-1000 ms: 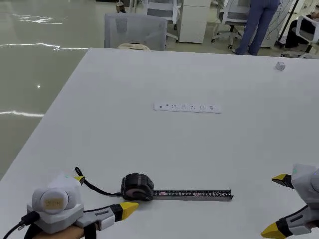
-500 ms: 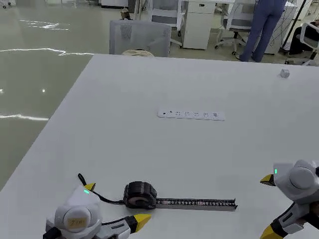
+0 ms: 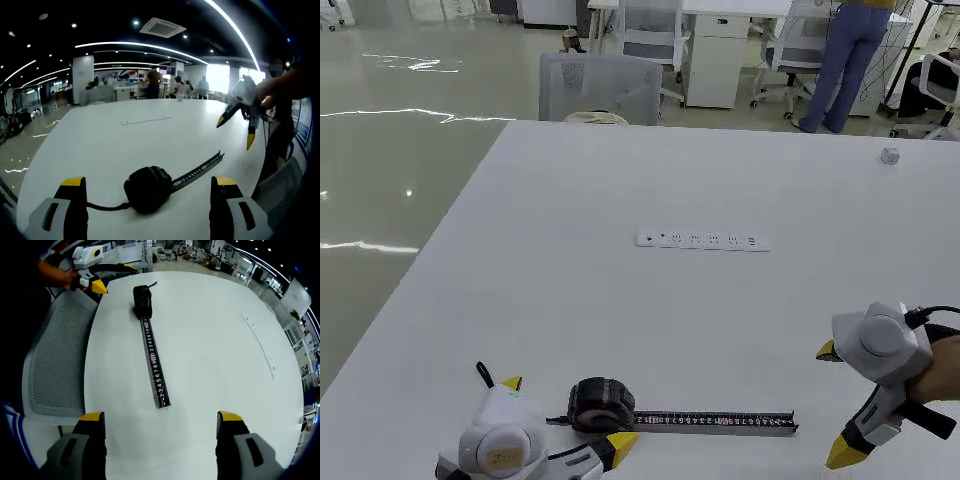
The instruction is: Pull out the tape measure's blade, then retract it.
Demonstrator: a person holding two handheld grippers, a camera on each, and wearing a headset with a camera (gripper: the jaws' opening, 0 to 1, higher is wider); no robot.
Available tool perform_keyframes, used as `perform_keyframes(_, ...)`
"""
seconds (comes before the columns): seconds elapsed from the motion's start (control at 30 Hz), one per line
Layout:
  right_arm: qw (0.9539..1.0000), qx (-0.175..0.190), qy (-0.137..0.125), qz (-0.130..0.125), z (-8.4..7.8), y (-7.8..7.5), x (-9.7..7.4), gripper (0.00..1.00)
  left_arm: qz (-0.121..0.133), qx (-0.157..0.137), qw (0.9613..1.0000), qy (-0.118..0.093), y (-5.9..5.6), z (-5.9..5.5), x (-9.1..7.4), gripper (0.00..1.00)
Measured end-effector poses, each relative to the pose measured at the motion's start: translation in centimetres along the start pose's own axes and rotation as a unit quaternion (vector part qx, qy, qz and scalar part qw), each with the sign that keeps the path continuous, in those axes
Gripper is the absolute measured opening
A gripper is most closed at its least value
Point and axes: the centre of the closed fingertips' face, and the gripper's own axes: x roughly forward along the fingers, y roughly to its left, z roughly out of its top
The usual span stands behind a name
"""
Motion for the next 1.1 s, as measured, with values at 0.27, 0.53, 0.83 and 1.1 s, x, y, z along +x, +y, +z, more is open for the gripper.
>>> perform_keyframes(0.27, 0.9995, -0.023, 0.010, 0.019, 0.5, 0.0, 1.4, 0.89, 0.012, -0.008, 0.9999, -0.005, 0.0, 0.3, 0.4, 1.00)
perform_keyframes(0.53, 0.9985, -0.042, 0.025, 0.024, 0.3, 0.0, 3.2, 0.76, 0.019, -0.012, 0.9998, 0.004, 0.3, -0.2, 0.8, 1.00)
perform_keyframes(0.83, 0.9980, -0.046, 0.032, 0.031, -0.6, -0.3, 5.3, 0.53, 0.021, -0.018, 0.9996, 0.008, 0.6, -1.3, 1.3, 1.00)
perform_keyframes(1.1, 0.9958, -0.074, 0.028, 0.047, -0.5, 0.7, 6.7, 0.39, 0.025, -0.026, 0.9993, 0.006, 0.8, -1.6, 1.5, 1.00)
